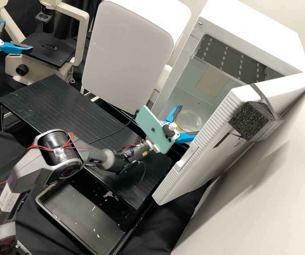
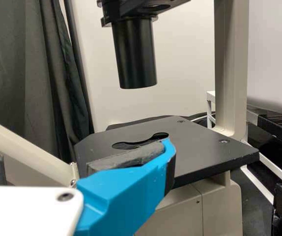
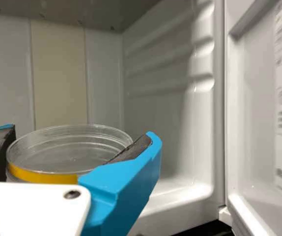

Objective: Place the petri dish in the incubator

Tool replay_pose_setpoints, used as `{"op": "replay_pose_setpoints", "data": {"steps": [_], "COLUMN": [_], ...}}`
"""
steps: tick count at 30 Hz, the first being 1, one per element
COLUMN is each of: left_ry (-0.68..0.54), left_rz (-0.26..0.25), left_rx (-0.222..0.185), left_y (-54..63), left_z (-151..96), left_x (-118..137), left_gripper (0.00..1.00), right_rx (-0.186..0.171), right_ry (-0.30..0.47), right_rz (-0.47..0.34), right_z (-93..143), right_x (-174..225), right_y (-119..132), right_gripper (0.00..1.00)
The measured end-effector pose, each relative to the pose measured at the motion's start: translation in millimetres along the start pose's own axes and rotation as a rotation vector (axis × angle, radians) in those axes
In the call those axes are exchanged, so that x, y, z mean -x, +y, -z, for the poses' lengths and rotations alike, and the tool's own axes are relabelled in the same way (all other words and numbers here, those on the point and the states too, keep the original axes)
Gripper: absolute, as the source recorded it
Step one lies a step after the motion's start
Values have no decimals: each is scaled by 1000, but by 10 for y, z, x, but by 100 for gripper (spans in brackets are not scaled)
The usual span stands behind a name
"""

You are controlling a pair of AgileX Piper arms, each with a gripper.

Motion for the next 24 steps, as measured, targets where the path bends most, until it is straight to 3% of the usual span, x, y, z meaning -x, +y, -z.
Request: {"op": "replay_pose_setpoints", "data": {"steps": [13,24], "left_ry": [0,0], "left_rz": [0,0], "left_rx": [0,0], "left_y": [0,0], "left_z": [0,0], "left_x": [0,0], "left_gripper": [100,100], "right_rx": [21,24], "right_ry": [-81,-68], "right_rz": [67,60], "right_z": [-297,-308], "right_x": [-376,-468], "right_y": [-239,-264], "right_gripper": [0,0]}}
